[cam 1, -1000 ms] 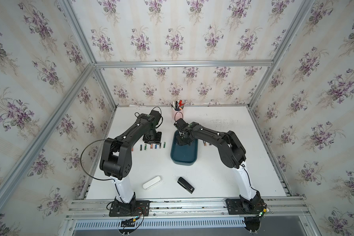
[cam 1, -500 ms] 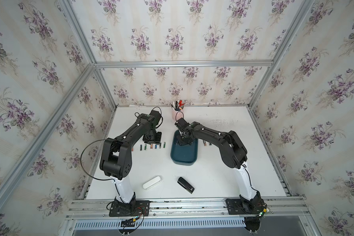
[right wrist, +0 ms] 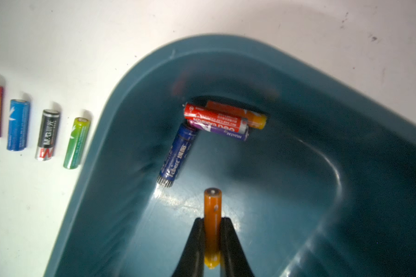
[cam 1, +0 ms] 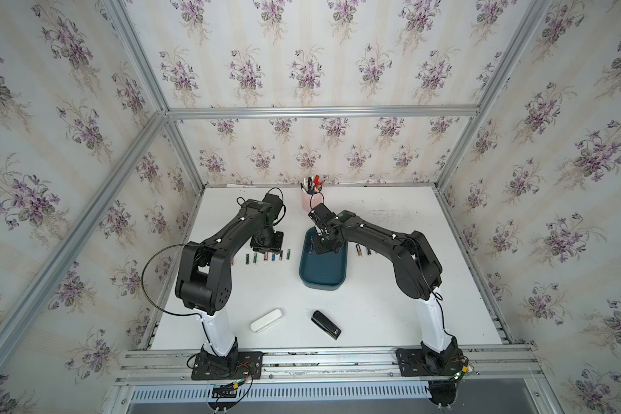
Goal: Take the batteries out of the storage box
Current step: Pick up the battery from the storage box, then place the battery at the center of the board.
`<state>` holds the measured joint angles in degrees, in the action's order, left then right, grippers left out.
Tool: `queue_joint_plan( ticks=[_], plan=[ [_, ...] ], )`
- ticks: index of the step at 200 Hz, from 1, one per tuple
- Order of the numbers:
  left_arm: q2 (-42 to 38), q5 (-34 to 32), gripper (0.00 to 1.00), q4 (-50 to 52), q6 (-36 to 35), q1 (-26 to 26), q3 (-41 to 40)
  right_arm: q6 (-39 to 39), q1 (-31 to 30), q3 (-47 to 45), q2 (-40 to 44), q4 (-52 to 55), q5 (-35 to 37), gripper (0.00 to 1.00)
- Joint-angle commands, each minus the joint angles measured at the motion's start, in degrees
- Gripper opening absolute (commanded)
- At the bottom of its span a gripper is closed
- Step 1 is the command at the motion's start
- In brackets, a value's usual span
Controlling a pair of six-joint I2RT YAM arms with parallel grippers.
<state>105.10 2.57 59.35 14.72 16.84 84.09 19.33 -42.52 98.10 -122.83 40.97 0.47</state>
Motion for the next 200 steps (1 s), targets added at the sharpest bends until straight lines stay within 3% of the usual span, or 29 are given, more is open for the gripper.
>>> queue_joint_plan(
  ticks=[1,94,163,200],
  plan=[
    [0.0,-0.7,0.52,1.2,-0.6,-0.1,-0.2,0.3,0.2,-1.0,1.7,0.4,-0.5,0.09],
    [-0.2,-0.6,0.53,1.6,-0.8,-0.1,0.4,0.3,2.2,-10.0,12.0,0.4,-0.1,0.09],
    [-0.3,-0.7,0.53,1.8,-0.7,-0.1,0.5,-0.8,7.9,-24.6,24.9,-0.4,1.2,0.1],
    [0.0,-0.4,0.53,1.8,-0.4,-0.1,0.5,-0.3,10.7,-32.3,26.0,-4.2,-0.1,0.1]
  ],
)
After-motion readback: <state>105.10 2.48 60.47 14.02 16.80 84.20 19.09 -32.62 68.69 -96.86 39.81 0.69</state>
